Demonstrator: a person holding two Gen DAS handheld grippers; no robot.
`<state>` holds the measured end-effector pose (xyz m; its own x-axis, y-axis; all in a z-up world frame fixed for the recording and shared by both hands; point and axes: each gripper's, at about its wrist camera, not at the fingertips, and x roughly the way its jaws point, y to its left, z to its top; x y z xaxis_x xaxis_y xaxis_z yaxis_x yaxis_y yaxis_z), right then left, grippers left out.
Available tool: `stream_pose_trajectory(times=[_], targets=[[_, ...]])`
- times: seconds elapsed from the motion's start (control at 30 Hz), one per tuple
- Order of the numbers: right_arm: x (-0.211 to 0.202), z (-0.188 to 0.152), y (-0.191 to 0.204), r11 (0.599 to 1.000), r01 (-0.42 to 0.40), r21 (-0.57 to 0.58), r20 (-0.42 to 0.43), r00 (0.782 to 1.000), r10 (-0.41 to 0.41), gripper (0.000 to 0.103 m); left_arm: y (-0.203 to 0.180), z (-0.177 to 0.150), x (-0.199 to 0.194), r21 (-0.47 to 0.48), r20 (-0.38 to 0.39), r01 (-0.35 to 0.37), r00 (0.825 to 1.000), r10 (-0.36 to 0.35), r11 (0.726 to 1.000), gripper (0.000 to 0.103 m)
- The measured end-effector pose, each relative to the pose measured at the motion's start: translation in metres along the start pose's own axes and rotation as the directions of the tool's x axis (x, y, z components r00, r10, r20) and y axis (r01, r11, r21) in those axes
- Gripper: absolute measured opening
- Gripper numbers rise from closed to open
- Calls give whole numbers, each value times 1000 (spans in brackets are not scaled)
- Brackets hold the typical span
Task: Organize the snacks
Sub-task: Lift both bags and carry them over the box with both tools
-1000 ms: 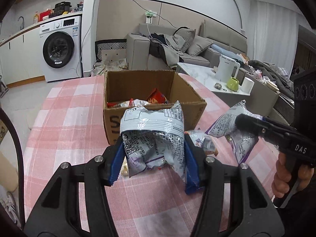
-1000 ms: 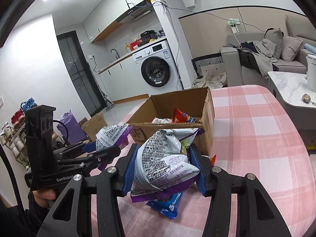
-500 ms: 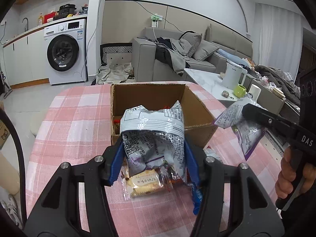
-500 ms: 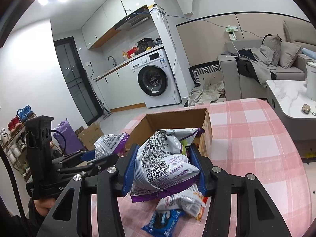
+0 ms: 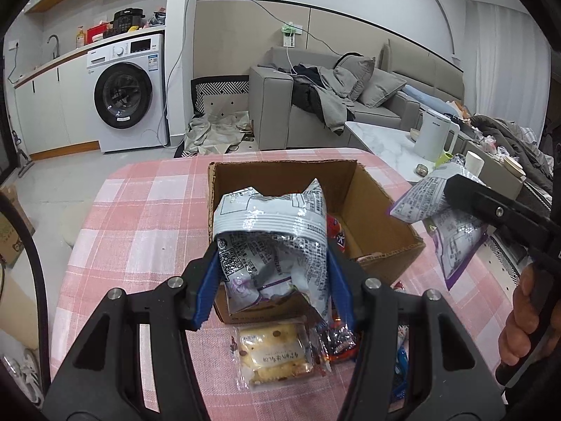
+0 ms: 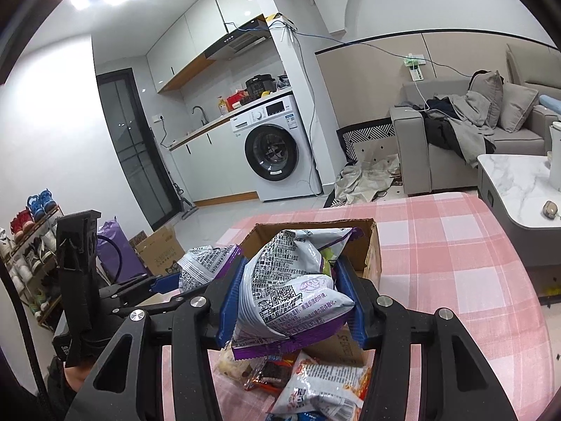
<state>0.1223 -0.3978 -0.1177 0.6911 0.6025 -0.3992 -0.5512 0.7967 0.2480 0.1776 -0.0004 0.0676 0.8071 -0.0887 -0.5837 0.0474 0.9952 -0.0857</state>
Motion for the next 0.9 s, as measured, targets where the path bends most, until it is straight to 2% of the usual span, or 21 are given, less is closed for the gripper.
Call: stream_pose_trajectory(times=[0.53, 0.9], targets=[[43, 11, -4, 999, 38, -6, -16, 999, -38, 51, 6, 9, 50, 15, -24, -25, 999, 25, 1000, 52], [72, 10, -8, 995, 83, -50, -66, 994, -87, 51, 10, 2, 73, 31, -53, -40, 998, 42, 999, 52]])
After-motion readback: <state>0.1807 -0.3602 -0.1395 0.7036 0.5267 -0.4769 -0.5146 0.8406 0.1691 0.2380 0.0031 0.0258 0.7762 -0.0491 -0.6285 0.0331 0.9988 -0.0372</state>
